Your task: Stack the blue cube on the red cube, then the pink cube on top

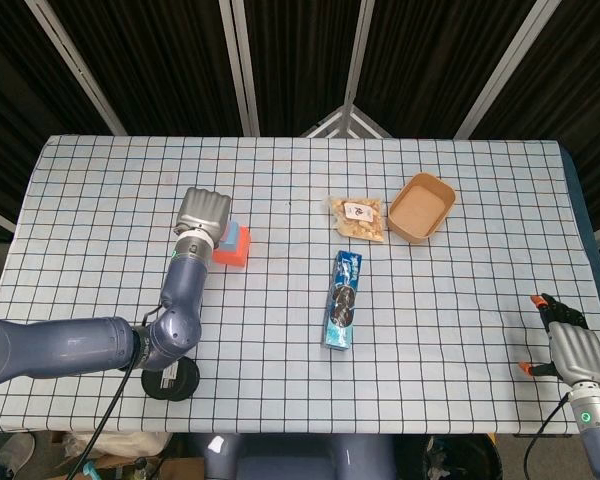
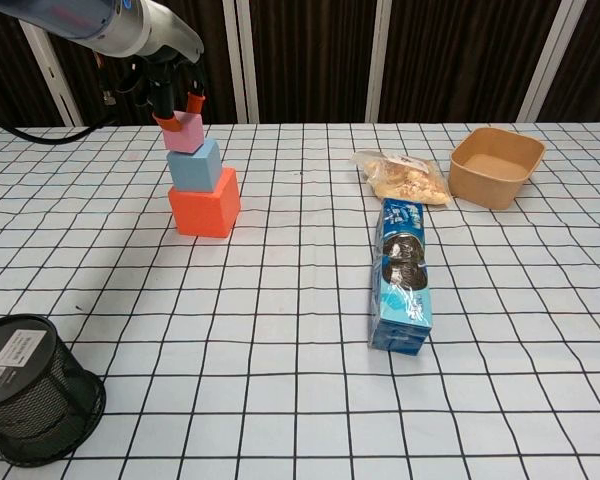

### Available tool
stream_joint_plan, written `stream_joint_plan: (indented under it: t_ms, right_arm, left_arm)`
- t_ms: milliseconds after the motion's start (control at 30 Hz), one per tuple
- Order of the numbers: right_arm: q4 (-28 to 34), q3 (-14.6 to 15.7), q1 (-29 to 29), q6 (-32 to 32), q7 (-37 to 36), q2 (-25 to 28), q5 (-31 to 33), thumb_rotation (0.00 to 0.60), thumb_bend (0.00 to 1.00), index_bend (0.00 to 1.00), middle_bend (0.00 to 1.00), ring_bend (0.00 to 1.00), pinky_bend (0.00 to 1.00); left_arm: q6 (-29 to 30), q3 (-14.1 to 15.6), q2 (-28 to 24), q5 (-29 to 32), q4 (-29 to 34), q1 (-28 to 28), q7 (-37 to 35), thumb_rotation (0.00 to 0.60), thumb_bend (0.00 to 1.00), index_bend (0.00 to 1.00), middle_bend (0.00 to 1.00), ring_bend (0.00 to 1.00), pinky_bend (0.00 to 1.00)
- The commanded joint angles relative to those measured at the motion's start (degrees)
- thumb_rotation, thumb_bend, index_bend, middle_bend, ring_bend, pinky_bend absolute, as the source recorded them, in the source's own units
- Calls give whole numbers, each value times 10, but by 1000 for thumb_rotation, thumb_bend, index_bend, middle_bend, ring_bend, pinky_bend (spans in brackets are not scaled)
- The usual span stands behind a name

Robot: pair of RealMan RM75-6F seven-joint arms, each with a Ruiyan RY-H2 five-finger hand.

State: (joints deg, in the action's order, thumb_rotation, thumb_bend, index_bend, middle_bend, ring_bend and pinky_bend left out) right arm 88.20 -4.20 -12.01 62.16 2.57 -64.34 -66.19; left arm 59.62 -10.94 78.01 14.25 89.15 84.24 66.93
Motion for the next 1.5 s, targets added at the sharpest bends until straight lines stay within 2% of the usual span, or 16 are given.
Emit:
stream_joint_plan:
  t_ms: [33, 1500]
  right_arm:
    - [0, 0, 0, 0, 0, 0, 0, 600, 94, 33, 43, 50, 74]
    - [0, 0, 0, -1, -5, 1, -2, 600, 95, 33, 43, 50, 74]
  left_arm:
    - [2, -3, 1, 0, -1, -2, 3, 600, 431, 389, 835, 665, 708]
    - [20, -41, 20, -19, -5, -24, 39, 600, 430, 388, 835, 664, 708]
